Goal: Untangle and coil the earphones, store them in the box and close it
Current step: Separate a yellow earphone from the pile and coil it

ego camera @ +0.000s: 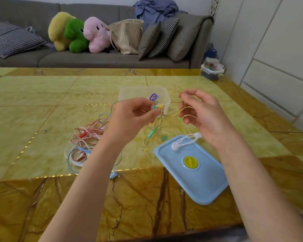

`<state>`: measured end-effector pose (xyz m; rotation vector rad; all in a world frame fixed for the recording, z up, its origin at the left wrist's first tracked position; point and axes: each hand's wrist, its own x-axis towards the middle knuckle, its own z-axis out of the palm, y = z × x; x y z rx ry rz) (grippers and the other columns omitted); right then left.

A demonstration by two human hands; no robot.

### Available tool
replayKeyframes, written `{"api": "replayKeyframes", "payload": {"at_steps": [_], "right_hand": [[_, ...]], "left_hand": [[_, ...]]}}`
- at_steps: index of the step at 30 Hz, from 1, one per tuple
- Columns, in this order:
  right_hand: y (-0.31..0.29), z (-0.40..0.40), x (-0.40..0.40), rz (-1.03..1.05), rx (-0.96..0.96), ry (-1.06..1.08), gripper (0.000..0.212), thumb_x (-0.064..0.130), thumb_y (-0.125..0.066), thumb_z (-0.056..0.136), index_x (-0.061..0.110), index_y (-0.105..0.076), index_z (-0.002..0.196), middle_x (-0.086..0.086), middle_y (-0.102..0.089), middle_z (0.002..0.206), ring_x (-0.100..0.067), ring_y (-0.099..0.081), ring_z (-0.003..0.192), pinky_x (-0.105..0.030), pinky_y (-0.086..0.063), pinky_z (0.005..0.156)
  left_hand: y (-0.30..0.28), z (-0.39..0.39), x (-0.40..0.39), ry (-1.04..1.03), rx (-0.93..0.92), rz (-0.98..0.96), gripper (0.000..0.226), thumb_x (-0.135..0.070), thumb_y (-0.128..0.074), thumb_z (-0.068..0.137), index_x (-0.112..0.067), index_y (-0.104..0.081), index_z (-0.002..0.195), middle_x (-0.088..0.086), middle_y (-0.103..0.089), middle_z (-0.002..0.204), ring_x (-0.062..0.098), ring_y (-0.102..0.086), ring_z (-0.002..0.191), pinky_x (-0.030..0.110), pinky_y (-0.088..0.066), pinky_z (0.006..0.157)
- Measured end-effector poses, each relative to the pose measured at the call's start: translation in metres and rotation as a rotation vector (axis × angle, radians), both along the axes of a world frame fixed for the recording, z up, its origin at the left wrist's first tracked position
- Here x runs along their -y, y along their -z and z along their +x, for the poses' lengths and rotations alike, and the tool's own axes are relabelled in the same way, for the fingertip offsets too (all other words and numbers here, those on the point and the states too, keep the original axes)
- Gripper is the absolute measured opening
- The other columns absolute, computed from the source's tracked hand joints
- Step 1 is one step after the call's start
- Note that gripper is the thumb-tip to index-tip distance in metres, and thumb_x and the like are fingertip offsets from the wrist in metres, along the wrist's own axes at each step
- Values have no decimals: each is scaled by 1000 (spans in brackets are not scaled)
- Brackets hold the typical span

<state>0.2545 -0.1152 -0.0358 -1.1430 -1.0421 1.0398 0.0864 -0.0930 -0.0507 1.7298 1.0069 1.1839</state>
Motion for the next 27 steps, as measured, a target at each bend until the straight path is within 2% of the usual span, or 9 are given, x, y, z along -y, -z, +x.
{"api": "replayKeyframes", "payload": {"at_steps": [5, 9, 13, 17, 20, 22, 24, 25, 27], "right_hand": [[-1, -3, 1, 32, -14, -71, 11, 9, -54, 92, 15, -58, 84, -1, -56, 61, -10, -52, 50, -20, -38, 43], [1, -8, 0, 27, 27, -72, 12, 7, -54, 92, 13, -58, 82, -4, -55, 62, -11, -51, 46, -20, -38, 41], [3, -13, -1, 53, 151, -44, 11, 5, -56, 91, 9, -59, 81, -7, -56, 70, -10, -48, 44, -20, -37, 38], [2, -19, 0, 79, 155, -103, 10, 4, -57, 90, 8, -61, 81, -8, -56, 74, -12, -48, 48, -19, -36, 37], [1, -24, 0, 82, 77, -161, 9, 2, -56, 89, 6, -61, 83, -9, -56, 73, -17, -46, 52, -18, -35, 37], [-1, -25, -1, 81, 6, -172, 10, 1, -56, 89, 7, -61, 82, -1, -61, 67, -17, -45, 52, -18, -35, 37], [-2, -25, -2, 81, -41, -162, 13, 1, -56, 89, 8, -61, 80, 0, -62, 67, -18, -43, 51, -18, -35, 36], [-3, -24, -2, 79, -58, -156, 13, 1, -56, 89, 9, -61, 80, -1, -61, 69, -18, -43, 51, -18, -34, 36], [-3, -22, -3, 71, -81, -145, 13, 1, -56, 89, 9, -61, 80, -3, -61, 71, -16, -43, 51, -17, -33, 36]], "left_hand": [[0, 5, 2, -52, -30, 50, 16, -17, -72, 79, -20, -63, 66, -14, -56, 48, -3, -47, 46, 9, -38, 50], [3, 6, 3, -193, -240, 253, 21, -26, -76, 76, -16, -60, 65, -13, -48, 50, -2, -44, 47, 9, -33, 49], [6, 10, 6, -189, -359, 384, 25, -28, -76, 75, -12, -60, 65, -14, -41, 48, 2, -44, 51, 13, -32, 50], [8, 12, 3, -321, -388, 372, 38, -44, -72, 75, -15, -54, 57, -10, -42, 45, 9, -37, 41, 20, -28, 45], [5, 11, 2, -467, -418, 340, 47, -54, -69, 71, -17, -47, 52, -8, -40, 43, 9, -34, 41, 26, -27, 45], [4, 9, 1, -483, -339, 293, 44, -55, -70, 69, -18, -48, 59, -9, -42, 48, 7, -41, 44, 18, -29, 45], [1, 8, 1, -331, -159, 123, 41, -54, -68, 71, -17, -54, 79, -9, -56, 68, -5, -53, 57, 9, -40, 55], [-1, 7, 2, -178, -33, -11, 42, -55, -64, 72, -17, -56, 89, -8, -63, 82, -8, -59, 69, 9, -46, 67], [-3, 5, 3, 98, 162, -246, 47, -58, -50, 74, -18, -60, 98, -4, -70, 97, 6, -68, 88, 26, -51, 88]]}}
